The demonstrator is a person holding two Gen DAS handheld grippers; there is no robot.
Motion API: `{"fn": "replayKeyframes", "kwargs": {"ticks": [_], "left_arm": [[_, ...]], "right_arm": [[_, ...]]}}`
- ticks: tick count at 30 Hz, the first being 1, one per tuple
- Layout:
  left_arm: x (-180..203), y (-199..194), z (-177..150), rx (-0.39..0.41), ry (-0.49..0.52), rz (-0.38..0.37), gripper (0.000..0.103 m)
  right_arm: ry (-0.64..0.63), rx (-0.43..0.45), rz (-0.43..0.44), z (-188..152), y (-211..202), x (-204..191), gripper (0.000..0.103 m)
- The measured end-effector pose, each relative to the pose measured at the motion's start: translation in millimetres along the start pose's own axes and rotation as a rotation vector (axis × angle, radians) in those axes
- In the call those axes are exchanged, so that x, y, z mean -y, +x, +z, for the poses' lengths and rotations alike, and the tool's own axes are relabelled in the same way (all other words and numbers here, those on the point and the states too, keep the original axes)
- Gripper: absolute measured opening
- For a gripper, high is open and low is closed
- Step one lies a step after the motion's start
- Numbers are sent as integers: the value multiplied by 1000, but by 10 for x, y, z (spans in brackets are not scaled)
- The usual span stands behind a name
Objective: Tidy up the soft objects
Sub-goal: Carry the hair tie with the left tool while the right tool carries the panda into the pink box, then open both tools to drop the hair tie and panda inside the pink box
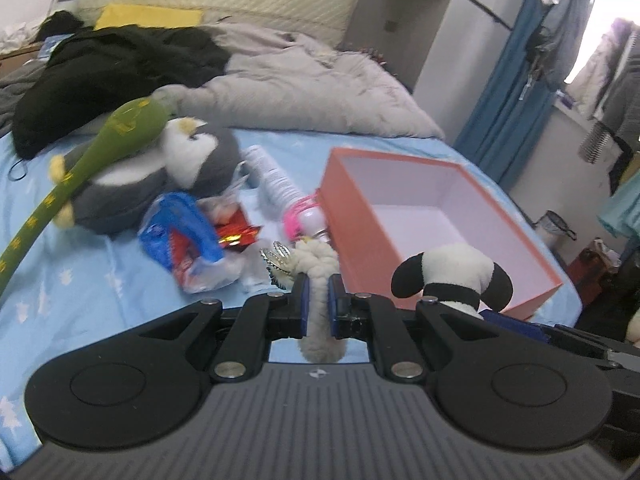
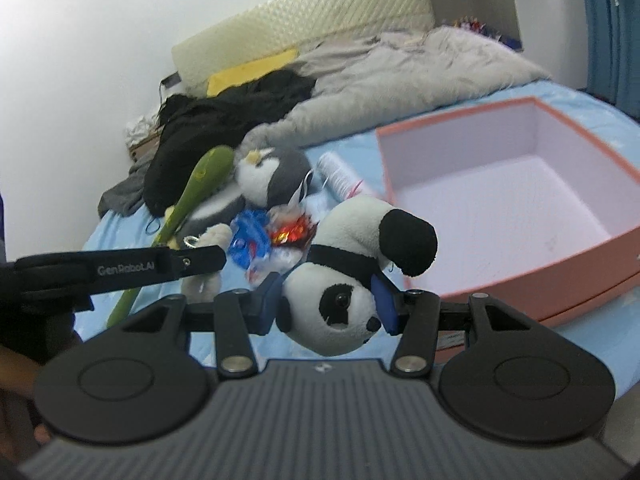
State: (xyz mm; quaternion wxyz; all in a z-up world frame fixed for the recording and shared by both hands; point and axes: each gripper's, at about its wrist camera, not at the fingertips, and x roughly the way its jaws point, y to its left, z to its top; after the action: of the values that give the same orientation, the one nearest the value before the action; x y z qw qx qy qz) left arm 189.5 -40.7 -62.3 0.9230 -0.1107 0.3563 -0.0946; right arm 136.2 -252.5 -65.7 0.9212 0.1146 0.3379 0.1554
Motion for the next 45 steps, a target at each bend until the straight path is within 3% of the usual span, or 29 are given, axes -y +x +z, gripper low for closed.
{"fn": "replayKeyframes", "kwargs": {"ticks": [8,17,19,28,35,41,43,45], "left_arm": [[477,139,187,17,60,-117,12],[900,703,550,-58,111,-208,12],[993,876,656,-73,132,-208,12],[1307,1701,925,-216,195,-193,12],[1330,2309,865,-358,209,-150,12],[1309,2460,812,-397,182,-142,12],[1324,2471,814,-399,185,-121,24],[1337,2467,818,-404,201,-107,54]], "right_arm": [[18,78,-76,138,-293,228,53],[30,99,-159,486,-231,641,53],[66,68,-141,590,-132,776,53],[108,-83,-216,975,492,1277,53],[121,-195,-283,1015,854,1649,53],[160,-244,-302,935,963,1908,54],[154,-249,-318,918,963,1935,54],[159,-252,-326,928,946,1962,55]]}}
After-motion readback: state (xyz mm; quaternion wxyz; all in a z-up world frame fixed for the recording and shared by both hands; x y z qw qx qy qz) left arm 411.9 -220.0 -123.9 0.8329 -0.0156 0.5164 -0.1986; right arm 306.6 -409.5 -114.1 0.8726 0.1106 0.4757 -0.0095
